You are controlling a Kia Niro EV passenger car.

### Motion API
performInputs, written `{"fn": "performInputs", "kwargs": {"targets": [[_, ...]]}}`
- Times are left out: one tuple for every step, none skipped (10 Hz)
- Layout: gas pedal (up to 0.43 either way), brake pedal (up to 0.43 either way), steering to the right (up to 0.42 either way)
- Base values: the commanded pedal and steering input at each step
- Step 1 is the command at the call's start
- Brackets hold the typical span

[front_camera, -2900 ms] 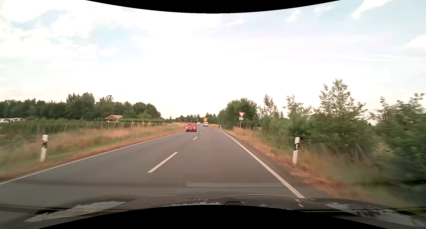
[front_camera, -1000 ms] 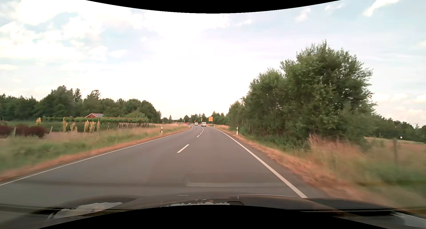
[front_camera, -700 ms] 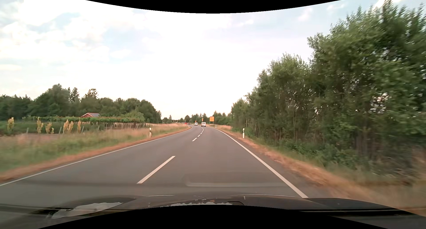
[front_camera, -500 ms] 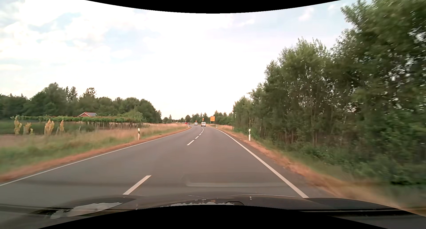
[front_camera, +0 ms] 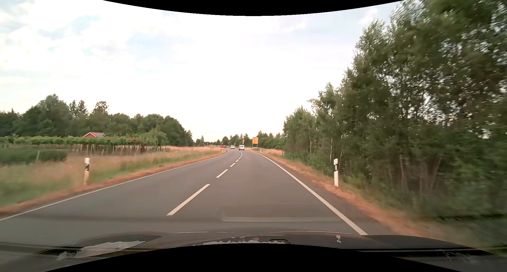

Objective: Follow the waypoints while adhering to traffic rules and regulations

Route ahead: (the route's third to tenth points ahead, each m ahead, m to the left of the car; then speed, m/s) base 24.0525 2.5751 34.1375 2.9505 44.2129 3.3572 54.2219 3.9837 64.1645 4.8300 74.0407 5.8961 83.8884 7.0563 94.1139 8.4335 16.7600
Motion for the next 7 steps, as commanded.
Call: {"fn": "performInputs", "kwargs": {"targets": [[0.169, 0.000, -0.006], [0.169, 0.000, -0.007], [0.169, 0.000, -0.006], [0.169, 0.000, -0.006], [0.169, 0.000, -0.006], [0.169, 0.000, -0.006], [0.169, 0.000, -0.006]]}}
